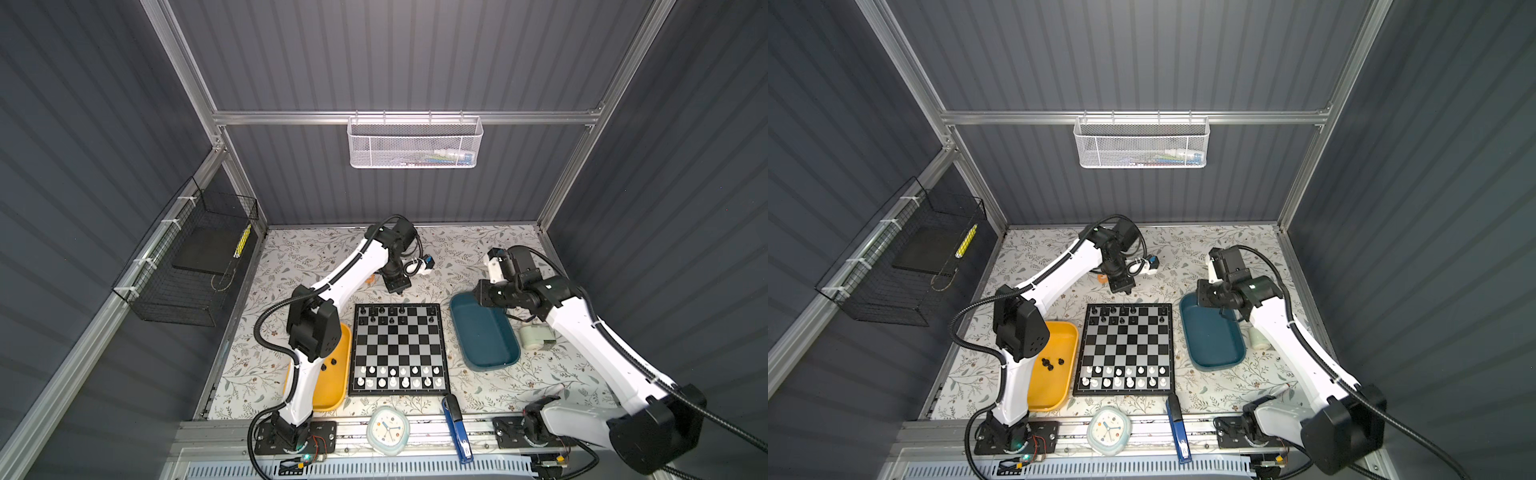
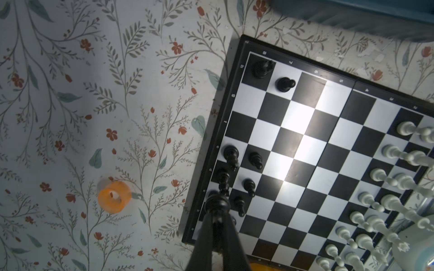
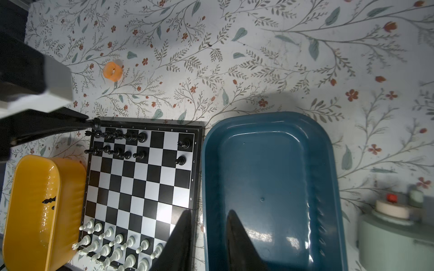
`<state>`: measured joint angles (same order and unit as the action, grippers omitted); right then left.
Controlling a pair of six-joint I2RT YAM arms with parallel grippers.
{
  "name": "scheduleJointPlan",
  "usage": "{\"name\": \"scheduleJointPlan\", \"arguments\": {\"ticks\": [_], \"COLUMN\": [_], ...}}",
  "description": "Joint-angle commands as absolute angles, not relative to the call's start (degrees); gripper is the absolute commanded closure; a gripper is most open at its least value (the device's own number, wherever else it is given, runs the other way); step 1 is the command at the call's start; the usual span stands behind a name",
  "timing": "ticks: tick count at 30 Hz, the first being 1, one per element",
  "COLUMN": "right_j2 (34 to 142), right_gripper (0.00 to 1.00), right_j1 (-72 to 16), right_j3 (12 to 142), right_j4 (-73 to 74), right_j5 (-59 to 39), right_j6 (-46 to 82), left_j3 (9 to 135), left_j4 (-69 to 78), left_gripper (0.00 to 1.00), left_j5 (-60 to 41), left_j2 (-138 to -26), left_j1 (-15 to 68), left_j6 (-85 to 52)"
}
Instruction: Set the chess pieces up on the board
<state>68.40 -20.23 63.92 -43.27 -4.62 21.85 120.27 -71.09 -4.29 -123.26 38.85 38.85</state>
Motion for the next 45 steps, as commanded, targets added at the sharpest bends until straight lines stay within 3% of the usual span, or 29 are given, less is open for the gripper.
{"name": "scheduleJointPlan", "arguments": {"ticks": [1,45], "right_j2": [66.0,62.4], "right_gripper": [0.71,0.71], "right_j1": [-19.5,-19.0], "right_j3": [62.6,57.0], "right_j4": [-46.8,-46.1], "right_j5": [-2.4,-2.7], "right_j6": [22.4,23.8], "left_j3": [122.8,124.5], "left_j4": [-72.1,-66.8], "left_gripper": [0.94,0.94], "left_j5": [-6.8,-4.6], "left_j2": [-125.7,-136.8], "left_j1": [40.8,46.0], "left_j6": [40.6,41.2]}}
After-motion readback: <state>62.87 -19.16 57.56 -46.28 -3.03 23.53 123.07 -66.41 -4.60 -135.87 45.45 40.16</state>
